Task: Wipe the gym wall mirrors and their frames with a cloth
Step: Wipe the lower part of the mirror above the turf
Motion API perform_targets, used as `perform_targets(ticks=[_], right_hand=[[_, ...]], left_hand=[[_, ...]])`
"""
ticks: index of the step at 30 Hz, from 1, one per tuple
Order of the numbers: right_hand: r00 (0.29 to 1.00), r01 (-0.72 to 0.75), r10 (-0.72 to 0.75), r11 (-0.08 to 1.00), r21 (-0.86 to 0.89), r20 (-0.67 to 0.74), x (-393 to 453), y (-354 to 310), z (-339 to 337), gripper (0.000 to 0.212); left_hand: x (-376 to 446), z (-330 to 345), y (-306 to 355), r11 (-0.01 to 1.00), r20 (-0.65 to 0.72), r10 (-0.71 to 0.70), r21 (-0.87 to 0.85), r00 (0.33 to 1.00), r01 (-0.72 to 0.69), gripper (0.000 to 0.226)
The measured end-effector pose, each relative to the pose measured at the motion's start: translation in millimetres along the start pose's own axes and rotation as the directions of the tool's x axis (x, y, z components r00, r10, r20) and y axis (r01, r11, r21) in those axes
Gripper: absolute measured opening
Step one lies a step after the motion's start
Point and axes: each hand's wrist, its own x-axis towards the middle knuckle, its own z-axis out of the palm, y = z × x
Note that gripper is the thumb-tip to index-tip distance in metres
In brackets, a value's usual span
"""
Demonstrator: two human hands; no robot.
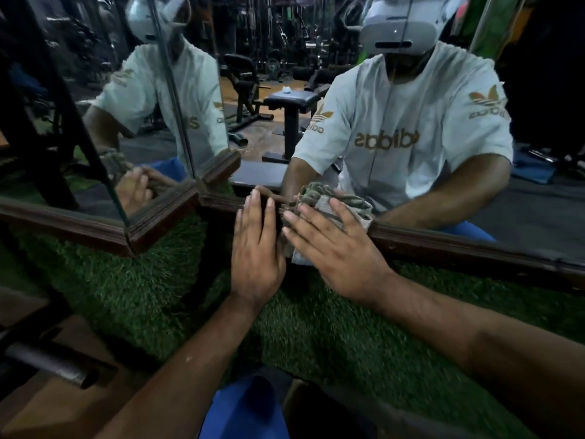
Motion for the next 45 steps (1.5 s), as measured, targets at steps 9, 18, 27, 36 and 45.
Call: perform_targets(ticks=[9, 18, 27, 36, 45], right_hand=[[0.999, -0.004, 0.004, 1.0, 0.011, -0.036, -46, 6, 6, 0.053], [0.974, -0.194, 0.206, 0.973, 0.123, -0.094, -44, 11, -5, 0.055], [0.917, -0.316, 0.36, 0.92, 0.233, -0.174, -42, -2, -4, 0.044], [0.89, -0.269, 0.371, 0.896, 0.354, -0.264, -38, 26, -20, 0.041], [0.89, -0.381, 0.42, 0.899, 0.218, -0.178, -53, 12, -14, 0.054]], left_hand=[[3, 7, 28, 0.996, 0.017, 0.087, -0.02, 0.996, -0.087, 0.051], [-1, 15, 41, 0.999, -0.01, 0.026, -0.025, 1.0, -0.026, 0.055], [-2, 8, 48, 0.996, 0.017, 0.078, -0.038, 0.997, -0.077, 0.06], [-3, 11, 58, 0.989, 0.044, 0.143, -0.055, 0.989, -0.14, 0.062], [5, 7, 55, 0.99, 0.046, 0.14, -0.04, 0.989, -0.138, 0.067]])
